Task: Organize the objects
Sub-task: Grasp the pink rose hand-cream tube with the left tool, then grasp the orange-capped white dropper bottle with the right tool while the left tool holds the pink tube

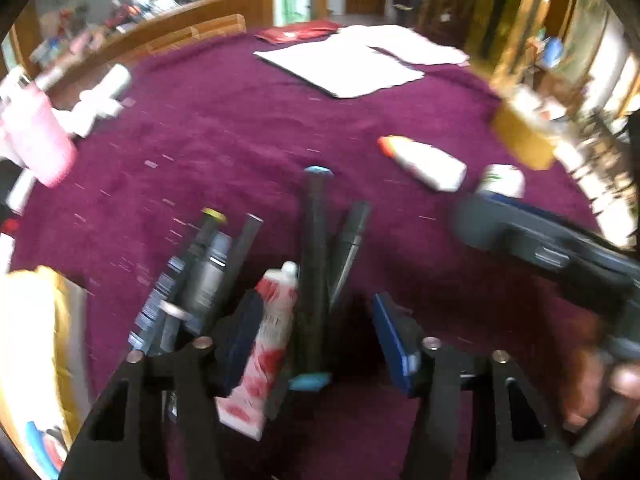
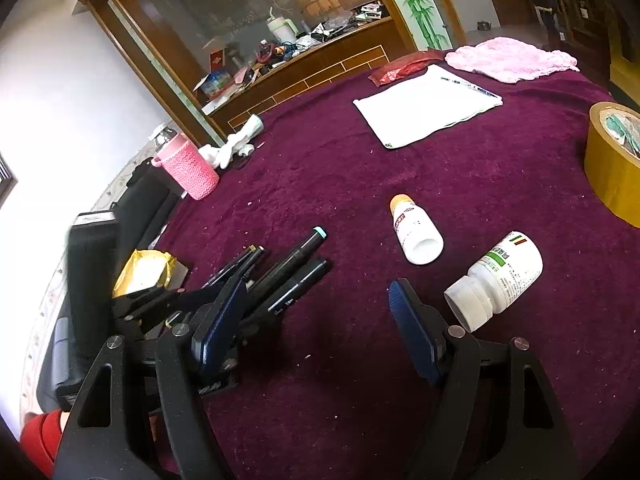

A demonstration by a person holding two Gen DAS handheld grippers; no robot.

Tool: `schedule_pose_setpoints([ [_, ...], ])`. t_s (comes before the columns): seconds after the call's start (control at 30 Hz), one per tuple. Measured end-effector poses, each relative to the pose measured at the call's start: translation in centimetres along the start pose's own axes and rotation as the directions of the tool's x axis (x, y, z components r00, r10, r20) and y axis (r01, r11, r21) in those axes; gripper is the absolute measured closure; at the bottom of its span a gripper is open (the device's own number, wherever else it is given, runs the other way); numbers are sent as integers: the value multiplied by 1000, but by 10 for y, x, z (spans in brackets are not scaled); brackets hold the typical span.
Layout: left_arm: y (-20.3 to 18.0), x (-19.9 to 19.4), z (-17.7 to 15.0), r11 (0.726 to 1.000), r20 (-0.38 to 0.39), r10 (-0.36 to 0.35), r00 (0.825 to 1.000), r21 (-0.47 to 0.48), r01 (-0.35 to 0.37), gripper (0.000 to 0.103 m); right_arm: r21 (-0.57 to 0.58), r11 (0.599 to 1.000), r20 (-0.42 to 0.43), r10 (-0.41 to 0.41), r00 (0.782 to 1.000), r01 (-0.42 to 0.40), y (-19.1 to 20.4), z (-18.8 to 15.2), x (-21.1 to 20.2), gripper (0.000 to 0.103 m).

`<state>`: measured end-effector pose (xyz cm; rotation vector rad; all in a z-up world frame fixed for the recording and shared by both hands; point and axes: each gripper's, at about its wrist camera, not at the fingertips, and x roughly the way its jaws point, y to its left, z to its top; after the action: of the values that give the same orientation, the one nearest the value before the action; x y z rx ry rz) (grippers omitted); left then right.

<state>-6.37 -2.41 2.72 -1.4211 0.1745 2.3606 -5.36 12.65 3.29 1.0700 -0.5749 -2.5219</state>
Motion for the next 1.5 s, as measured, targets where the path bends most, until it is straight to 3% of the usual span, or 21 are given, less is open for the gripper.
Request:
schedule_pose_setpoints([
  [0.07,-5,-7,-9,996,-27,-91,995,2,91,58,3,1000,2,-1,1000,1,0,0,0,28],
  [0.13,-5,-9,-16,992,-42,-124,991,-18,123,60,4,1000,4,-3,1000,3,0,0,-1,28],
  [0.3,10,-24,-16,998,14,-36,999,-41,37,60,3,1000,12,-12,1000,12,0,1,-2,28],
  [0.37,16,-20,-10,1000,7,12,1000,-20,-12,60,7,1000,7,-14,1000,14,-1,0,-1,28],
  [0.67,31,3,-3,995,-47,89,995,42,-87,62,4,1000,11,-21,1000,21,-2,1,-1,28],
  [0.77,25,7,-7,996,-71,80,994,51,-76,62,1,1000,7,-25,1000,25,-2,0,0,28],
  [0.8,22,12,-10,993,-76,107,991,63,-102,61,-1,1000,6,-27,1000,27,-1,0,0,28],
  [0.93,20,14,-7,995,-68,97,993,14,-96,74,-19,999,-6,-35,999,35,1,-1,4,28],
  [1.03,12,10,-14,994,-75,105,992,34,-103,81,-17,998,-4,-53,999,52,-1,-2,5,28],
  [1.23,11,-11,-47,999,-90,46,995,11,-45,82,-27,994,6,-106,994,106,-10,3,-9,28],
  [1.37,17,-20,-61,1000,-80,8,997,-16,-9,81,-111,971,-34,-219,975,214,-19,20,-23,28],
  [1.5,21,-17,-55,999,-66,16,998,-39,-19,81,-203,957,-190,-245,951,207,-26,38,-2,28],
])
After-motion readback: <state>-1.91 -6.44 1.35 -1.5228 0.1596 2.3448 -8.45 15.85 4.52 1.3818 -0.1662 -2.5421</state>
